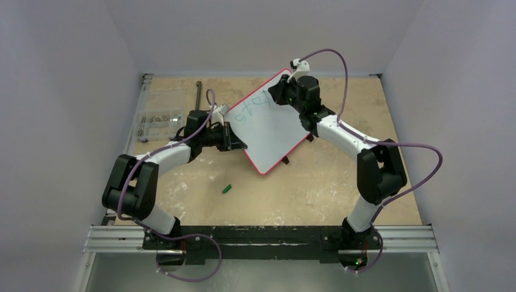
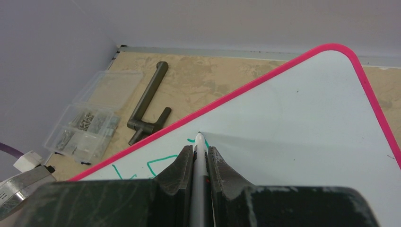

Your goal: Write a sentence on the whiteboard

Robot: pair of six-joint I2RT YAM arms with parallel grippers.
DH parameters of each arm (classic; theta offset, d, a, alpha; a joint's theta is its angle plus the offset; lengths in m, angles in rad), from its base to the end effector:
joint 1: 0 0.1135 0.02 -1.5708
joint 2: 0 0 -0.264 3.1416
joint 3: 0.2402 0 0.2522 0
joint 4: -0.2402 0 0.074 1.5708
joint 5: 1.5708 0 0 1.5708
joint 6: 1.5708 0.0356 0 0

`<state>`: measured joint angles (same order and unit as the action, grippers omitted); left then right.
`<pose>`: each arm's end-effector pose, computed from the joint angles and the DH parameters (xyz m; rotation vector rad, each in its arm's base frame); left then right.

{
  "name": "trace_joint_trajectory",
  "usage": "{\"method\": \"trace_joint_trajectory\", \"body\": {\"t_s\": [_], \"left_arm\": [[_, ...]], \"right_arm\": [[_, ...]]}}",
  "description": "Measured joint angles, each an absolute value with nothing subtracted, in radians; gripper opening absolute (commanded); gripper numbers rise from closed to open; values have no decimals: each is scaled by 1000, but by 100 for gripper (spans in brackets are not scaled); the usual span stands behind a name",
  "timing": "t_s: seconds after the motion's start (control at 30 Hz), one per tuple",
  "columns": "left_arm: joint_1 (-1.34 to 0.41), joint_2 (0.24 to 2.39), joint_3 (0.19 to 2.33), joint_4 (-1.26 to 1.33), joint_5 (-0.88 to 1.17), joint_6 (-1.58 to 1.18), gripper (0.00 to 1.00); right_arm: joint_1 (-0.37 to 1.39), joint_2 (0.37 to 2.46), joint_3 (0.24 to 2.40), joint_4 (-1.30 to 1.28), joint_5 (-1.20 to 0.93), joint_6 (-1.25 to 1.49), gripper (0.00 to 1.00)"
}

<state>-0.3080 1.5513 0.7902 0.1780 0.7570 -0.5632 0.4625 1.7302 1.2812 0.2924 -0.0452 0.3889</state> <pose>0.2946 -0.1194 0.1969 0.1884 2.2562 -1.3011 0.3723 0.1874 0.3048 -0.0995 1.7709 0.6623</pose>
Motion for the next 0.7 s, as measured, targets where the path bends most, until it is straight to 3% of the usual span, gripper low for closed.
{"method": "trace_joint_trajectory", "body": {"t_s": [0.7], "left_arm": [[-308, 1548, 790, 170, 755, -566, 0]], "right_arm": [[436, 1746, 1291, 278, 10, 387, 0]]}}
